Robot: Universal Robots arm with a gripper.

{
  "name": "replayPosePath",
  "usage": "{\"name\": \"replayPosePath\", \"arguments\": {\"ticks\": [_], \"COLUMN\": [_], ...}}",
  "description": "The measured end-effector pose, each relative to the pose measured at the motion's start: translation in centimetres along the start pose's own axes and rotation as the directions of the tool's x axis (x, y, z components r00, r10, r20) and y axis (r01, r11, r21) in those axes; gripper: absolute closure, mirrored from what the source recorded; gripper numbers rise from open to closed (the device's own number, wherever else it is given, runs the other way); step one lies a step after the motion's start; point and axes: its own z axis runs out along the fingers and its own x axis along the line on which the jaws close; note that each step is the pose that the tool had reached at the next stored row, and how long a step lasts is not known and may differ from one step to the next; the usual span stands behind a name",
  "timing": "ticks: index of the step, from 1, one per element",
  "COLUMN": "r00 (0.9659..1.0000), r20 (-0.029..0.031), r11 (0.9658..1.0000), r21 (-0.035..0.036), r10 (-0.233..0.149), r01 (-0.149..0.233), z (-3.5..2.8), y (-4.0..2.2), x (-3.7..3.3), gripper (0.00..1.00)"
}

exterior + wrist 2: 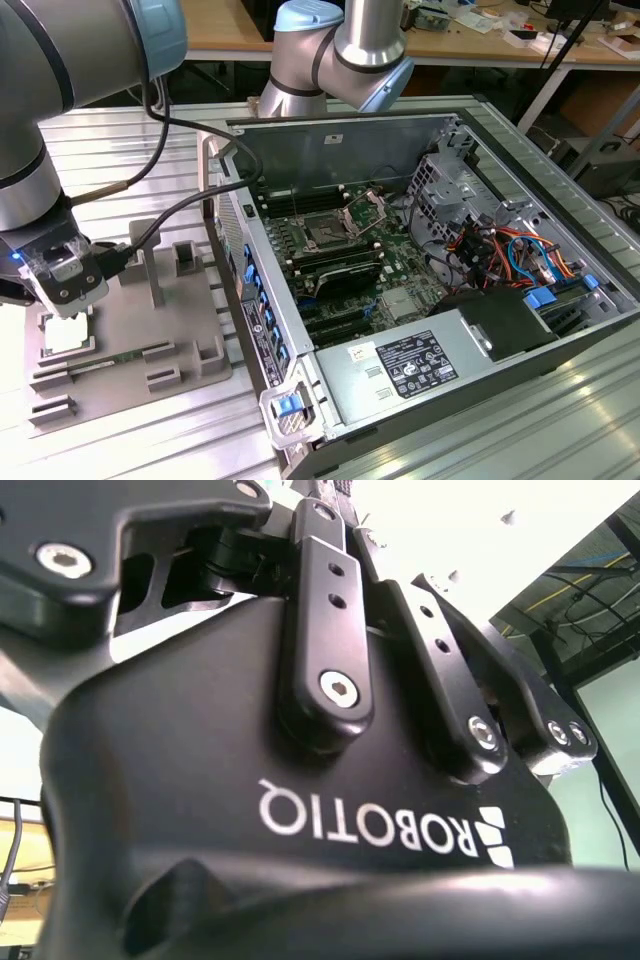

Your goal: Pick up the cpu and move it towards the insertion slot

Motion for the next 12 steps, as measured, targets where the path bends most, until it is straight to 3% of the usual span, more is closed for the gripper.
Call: {"name": "replayPosePath", "arguments": {"ticks": [12], "r00": [1.0000], "r20": [0.0000], "r11": [1.0000], "r21": [0.0000], "r10": [0.000], "r01": [0.000], "z": [0.22], "y": [-0.14], "x": [0.13], "gripper": [0.89]}}
